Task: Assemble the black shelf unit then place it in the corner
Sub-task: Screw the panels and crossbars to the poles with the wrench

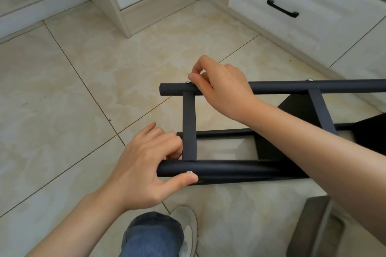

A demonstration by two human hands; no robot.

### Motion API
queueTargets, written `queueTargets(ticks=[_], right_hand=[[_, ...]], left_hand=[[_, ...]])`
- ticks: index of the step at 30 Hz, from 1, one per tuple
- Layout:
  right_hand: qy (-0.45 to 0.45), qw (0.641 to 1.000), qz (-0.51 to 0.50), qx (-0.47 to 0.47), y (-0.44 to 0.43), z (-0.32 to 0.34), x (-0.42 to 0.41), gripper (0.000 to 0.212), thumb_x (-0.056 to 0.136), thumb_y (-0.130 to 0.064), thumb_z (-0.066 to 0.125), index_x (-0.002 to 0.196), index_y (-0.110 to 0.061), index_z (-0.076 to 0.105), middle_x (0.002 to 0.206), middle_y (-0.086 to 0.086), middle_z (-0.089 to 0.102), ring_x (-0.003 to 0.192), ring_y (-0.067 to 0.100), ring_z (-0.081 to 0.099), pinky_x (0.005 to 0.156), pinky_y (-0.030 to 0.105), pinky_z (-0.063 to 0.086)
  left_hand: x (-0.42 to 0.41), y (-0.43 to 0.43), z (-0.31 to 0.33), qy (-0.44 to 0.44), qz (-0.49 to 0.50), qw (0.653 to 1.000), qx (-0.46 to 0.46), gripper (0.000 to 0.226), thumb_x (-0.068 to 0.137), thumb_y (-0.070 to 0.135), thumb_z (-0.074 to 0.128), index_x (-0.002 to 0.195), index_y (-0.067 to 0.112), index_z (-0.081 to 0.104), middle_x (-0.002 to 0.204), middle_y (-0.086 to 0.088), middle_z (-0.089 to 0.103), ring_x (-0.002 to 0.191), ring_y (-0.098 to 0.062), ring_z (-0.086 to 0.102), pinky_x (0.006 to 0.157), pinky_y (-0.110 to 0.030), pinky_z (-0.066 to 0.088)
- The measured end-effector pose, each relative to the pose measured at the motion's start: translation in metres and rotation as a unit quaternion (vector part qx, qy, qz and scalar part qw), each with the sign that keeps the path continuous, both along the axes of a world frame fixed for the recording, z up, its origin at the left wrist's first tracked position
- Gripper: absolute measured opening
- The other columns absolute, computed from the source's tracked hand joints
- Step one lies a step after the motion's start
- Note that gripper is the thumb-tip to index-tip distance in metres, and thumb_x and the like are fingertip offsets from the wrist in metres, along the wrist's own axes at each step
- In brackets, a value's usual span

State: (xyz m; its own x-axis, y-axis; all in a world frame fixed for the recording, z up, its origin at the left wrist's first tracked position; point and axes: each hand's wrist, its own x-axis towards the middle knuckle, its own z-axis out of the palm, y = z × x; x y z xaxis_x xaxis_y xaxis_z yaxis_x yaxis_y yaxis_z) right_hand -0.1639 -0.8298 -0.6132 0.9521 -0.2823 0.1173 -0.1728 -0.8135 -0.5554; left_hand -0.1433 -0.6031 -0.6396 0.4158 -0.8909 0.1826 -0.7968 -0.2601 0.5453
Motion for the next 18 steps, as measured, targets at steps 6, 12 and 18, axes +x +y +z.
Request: queueTargets(ticks=[6,12,18], right_hand=[[0.024,1.000,0.004,0.012,-0.0043,0.0036,0.0013,0.014,0.104,-0.036,0.043,0.096,-0.025,0.045,0.058,-0.016,0.042,0.055,0.006,0.042,0.065,0.032,0.031],[0.027,1.000,-0.001,0.006,-0.0066,0.0030,0.0019,0.014,0.104,-0.036,0.043,0.096,-0.025,0.044,0.060,-0.016,0.043,0.056,0.006,0.042,0.065,0.032,0.030],[0.014,1.000,-0.002,0.001,-0.0041,0.0001,-0.0002,0.015,0.104,-0.036,0.044,0.094,-0.026,0.043,0.058,-0.017,0.044,0.055,0.005,0.042,0.063,0.032,0.025]], left_hand=[[-0.0041,-0.0011,-0.0004,0.058,0.026,0.998,0.002,0.044,0.083,0.057,0.061,0.077,0.015,0.050,0.074,0.007,0.046,0.073,-0.016,0.042,0.081,-0.019,0.031],[-0.0057,-0.0021,0.0022,0.060,0.021,0.998,0.013,0.038,0.085,0.056,0.057,0.079,0.019,0.048,0.077,0.010,0.045,0.074,-0.014,0.042,0.079,-0.018,0.029],[-0.0020,0.0003,0.0027,0.036,0.021,0.999,0.034,0.042,0.079,0.068,0.058,0.094,0.031,0.045,0.097,0.017,0.047,0.089,-0.011,0.048,0.075,-0.026,0.040]])
